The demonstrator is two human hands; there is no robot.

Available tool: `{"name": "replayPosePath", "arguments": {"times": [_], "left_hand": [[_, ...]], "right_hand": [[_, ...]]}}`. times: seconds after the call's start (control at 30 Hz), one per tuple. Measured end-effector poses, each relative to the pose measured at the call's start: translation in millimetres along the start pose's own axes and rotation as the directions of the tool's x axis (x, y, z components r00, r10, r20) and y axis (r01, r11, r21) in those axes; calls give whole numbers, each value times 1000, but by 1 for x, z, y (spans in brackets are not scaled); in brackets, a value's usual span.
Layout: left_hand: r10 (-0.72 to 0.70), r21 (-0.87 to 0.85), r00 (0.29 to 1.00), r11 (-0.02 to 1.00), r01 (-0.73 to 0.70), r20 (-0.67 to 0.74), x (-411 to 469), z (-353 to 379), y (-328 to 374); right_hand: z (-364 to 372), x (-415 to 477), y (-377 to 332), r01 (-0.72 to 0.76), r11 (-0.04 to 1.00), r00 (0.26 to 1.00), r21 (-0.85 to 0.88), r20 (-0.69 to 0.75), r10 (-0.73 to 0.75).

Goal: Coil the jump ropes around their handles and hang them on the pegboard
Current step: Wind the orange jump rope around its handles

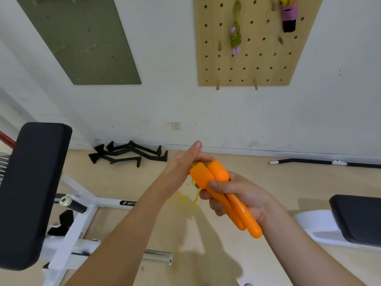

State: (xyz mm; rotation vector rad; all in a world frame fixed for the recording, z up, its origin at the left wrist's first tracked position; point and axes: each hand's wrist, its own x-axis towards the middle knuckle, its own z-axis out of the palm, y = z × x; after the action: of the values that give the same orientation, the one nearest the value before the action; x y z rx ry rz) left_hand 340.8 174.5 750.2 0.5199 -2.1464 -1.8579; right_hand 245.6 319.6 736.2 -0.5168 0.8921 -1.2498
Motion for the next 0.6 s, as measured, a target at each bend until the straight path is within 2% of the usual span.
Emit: {"name": "replayPosePath", "arguments": {"times": [0.07,0.2,0.3,0.4,0.5,0.6], "left_hand": [[-39,-53,998,998,36,-48,-4,7,3],[7,-49,988,999,-15,-152,-3,12,8],[78,28,971,997,-74,-228,2,5,10],[143,63,950,990,-130,-278,4,-8,10],[163,116,944,984,-135,-288,7,-15,10],[192,169,940,974,-148,-281,10,-16,12]], "right_hand": [[-1,-2,-5,-65,998,997,-21,42,65],[-3,-5,-7,-170,980,980,-104,83,179],[-4,-6,-3,-138,990,986,19,95,135],[-7,-10,7,-94,981,960,170,275,45],[-5,-13,17,-109,978,921,175,387,33],[0,-11,24,-114,974,927,197,374,33]]}}
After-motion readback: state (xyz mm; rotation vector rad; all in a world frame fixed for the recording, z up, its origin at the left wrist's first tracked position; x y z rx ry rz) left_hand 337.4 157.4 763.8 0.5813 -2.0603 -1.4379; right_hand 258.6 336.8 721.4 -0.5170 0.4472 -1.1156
